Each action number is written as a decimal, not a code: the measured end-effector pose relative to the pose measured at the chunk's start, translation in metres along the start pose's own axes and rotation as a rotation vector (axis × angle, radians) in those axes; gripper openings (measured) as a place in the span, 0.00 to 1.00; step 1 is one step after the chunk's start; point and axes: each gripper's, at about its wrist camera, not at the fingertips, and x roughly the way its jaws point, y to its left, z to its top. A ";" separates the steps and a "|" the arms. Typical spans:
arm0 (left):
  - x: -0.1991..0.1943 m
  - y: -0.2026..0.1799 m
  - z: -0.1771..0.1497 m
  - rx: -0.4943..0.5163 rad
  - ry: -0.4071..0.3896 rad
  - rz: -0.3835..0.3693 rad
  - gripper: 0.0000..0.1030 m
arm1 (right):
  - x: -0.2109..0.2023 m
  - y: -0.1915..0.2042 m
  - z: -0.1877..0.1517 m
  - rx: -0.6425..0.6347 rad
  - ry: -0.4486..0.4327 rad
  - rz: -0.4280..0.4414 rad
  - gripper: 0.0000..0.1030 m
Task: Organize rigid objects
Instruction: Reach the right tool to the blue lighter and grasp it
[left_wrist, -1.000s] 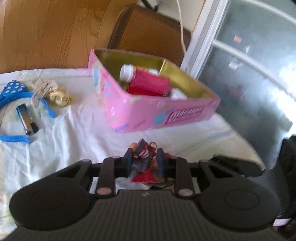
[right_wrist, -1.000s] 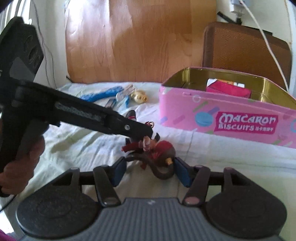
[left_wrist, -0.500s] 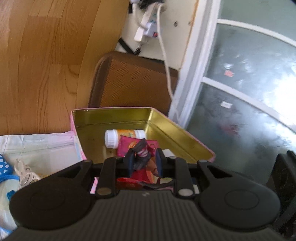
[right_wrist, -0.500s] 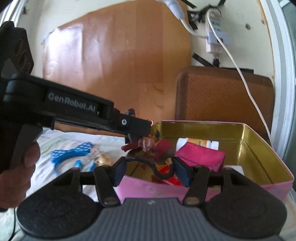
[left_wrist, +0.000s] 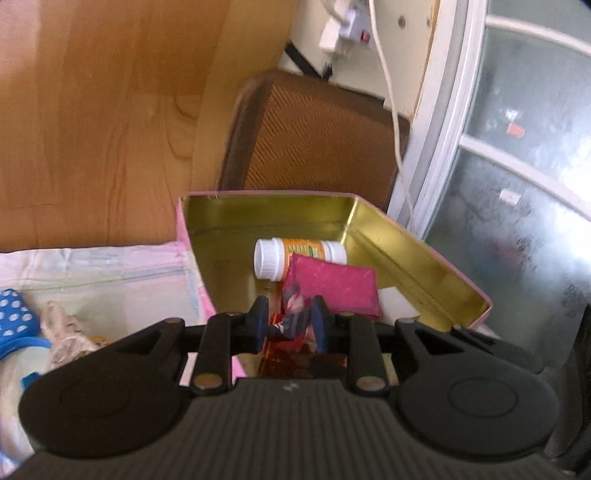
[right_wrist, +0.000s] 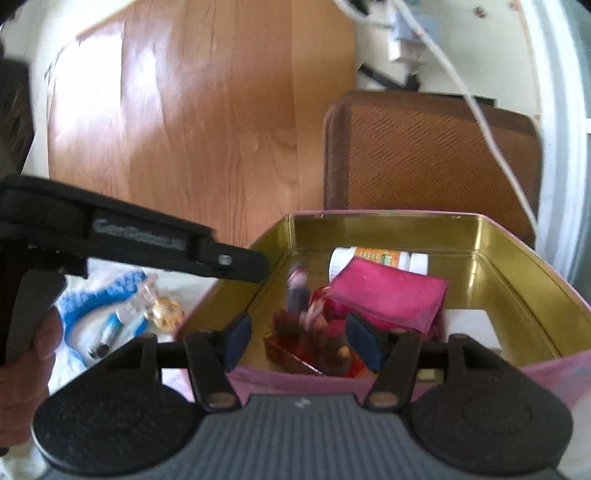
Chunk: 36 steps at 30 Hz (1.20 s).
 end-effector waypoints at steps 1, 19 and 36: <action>-0.011 0.001 -0.002 -0.003 -0.021 0.004 0.28 | -0.011 0.001 -0.003 0.018 -0.024 -0.004 0.57; -0.127 0.104 -0.106 -0.092 0.031 0.392 0.35 | -0.057 0.072 -0.046 0.149 0.023 0.164 0.54; -0.158 0.150 -0.127 -0.219 -0.100 0.461 0.38 | 0.036 0.165 -0.014 -0.080 0.169 0.258 0.24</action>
